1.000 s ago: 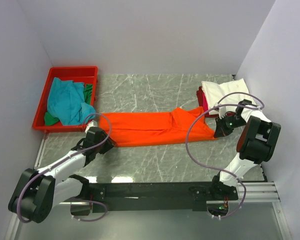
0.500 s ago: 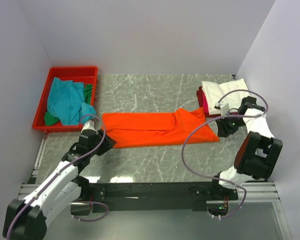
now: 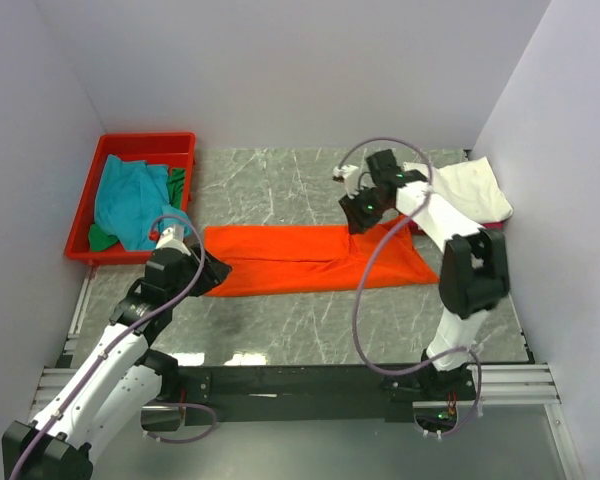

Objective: Fold and stack the t-shirts
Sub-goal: Fold the tshirt

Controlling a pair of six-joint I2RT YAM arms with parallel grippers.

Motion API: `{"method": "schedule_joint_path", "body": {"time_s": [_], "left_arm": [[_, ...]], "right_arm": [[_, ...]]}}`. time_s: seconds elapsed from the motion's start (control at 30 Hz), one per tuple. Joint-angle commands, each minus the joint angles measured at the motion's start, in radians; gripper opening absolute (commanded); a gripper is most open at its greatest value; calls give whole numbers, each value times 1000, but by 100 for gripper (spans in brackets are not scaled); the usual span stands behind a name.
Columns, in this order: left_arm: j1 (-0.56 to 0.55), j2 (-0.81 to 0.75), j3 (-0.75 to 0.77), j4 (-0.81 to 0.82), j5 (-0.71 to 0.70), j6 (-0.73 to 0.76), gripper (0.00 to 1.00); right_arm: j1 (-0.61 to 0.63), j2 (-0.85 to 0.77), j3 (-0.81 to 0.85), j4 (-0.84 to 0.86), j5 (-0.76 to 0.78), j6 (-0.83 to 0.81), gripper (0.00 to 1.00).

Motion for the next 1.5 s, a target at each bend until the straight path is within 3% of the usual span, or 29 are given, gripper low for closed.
{"method": "schedule_joint_path", "body": {"time_s": [0.0, 0.2, 0.6, 0.87, 1.1, 1.27, 1.47], "left_arm": [[3, -29, 29, -2, 28, 32, 57], [3, -40, 24, 5, 43, 36, 57], [3, -35, 20, 19, 52, 41, 57], [3, -29, 20, 21, 54, 43, 57], [3, -32, 17, 25, 54, 40, 57], [3, -28, 18, 27, 57, 41, 57], [3, -25, 15, 28, 60, 41, 57]], "right_arm": [[52, 121, 118, 48, 115, 212, 40], [109, 227, 178, 56, 204, 290, 40], [128, 290, 171, 79, 343, 315, 40], [128, 325, 186, 66, 319, 318, 39], [137, 328, 183, 65, 331, 310, 33], [151, 287, 178, 76, 357, 301, 38], [171, 277, 180, 76, 377, 298, 37]]}}
